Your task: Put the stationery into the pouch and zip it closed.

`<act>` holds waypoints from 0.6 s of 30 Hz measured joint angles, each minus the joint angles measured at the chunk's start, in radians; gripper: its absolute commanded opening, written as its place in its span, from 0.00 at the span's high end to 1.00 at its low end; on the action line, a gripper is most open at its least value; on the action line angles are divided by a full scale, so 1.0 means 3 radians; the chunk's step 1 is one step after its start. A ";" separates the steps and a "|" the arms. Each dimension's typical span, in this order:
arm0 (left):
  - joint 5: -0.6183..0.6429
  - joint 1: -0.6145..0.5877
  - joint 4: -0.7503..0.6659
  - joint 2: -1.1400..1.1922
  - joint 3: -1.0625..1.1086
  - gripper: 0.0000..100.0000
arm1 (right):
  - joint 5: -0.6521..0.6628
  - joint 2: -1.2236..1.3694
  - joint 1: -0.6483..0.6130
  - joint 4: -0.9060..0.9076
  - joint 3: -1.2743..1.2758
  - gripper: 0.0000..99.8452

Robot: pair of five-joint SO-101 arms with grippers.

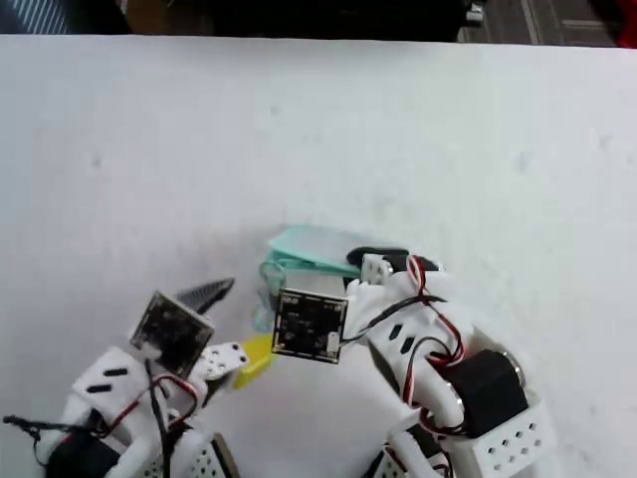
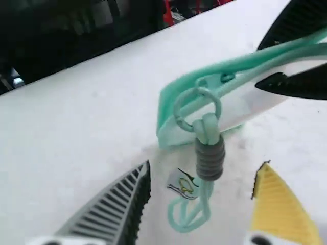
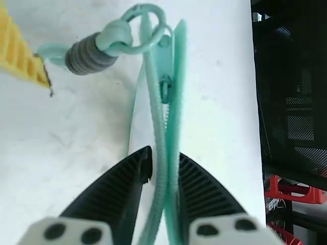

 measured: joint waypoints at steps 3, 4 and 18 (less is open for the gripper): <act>0.0169 0.0199 -0.0051 0.0000 0.0159 0.66 | 0.0000 0.0000 0.0000 0.0000 0.0000 0.98; 0.0189 0.0251 -0.0082 0.0000 0.0179 0.66 | 0.0000 0.0000 0.0000 0.0000 0.0000 0.98; 0.0210 0.0338 -0.1437 0.0020 0.1069 0.97 | 0.0000 0.0000 -0.0005 0.0000 0.0000 0.98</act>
